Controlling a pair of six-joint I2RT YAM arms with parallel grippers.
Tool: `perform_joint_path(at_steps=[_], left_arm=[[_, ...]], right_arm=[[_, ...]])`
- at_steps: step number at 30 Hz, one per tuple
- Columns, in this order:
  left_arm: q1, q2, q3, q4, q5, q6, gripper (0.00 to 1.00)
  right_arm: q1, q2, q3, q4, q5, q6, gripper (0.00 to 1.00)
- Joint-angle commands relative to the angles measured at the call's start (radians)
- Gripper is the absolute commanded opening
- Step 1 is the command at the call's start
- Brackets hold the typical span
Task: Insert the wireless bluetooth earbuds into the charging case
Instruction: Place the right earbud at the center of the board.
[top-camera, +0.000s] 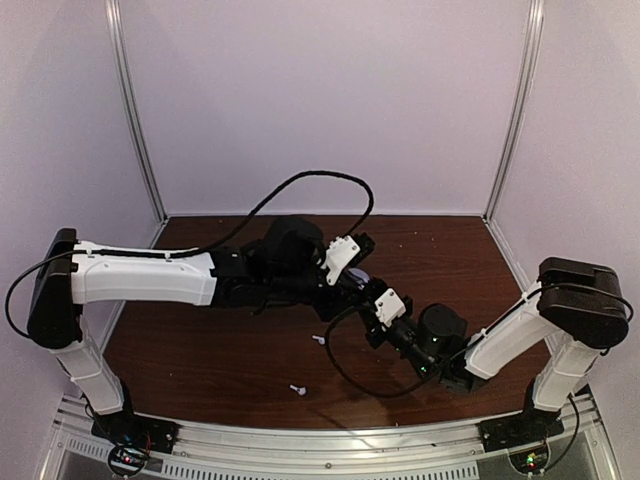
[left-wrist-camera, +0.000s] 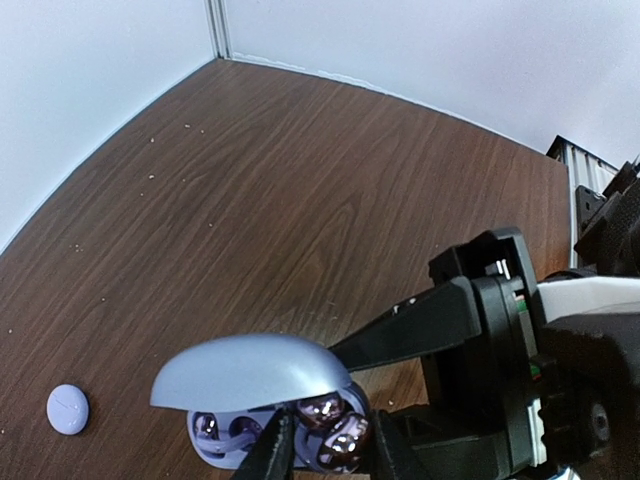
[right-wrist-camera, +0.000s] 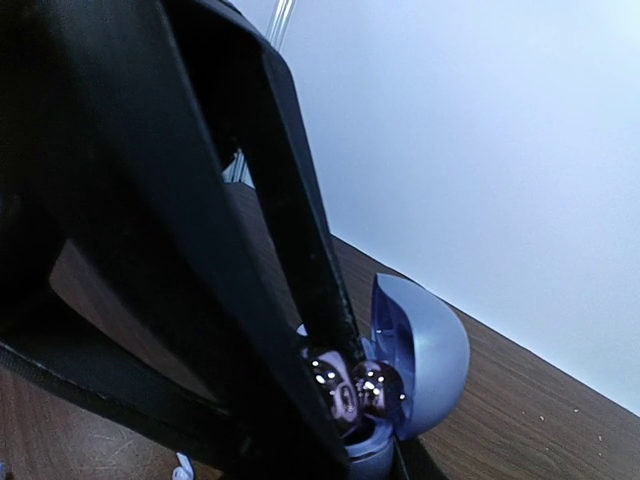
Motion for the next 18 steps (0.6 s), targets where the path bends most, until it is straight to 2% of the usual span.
perform_joint_path(at_steps=[1, 11, 18], left_arm=[[-0.003, 0.007, 0.036, -0.048, -0.068, -0.028, 0.27], [-0.002, -0.066, -0.047, -0.002, -0.070, -0.054, 0.22], [0.026, -0.090, -0.108, -0.025, -0.137, -0.120, 0.20]], right_arm=[[0.007, 0.004, 0.025, 0.045, 0.050, 0.025, 0.00], [-0.024, 0.007, 0.022, 0.024, 0.088, 0.055, 0.00], [-0.048, -0.012, 0.005, 0.015, 0.099, 0.036, 0.00]])
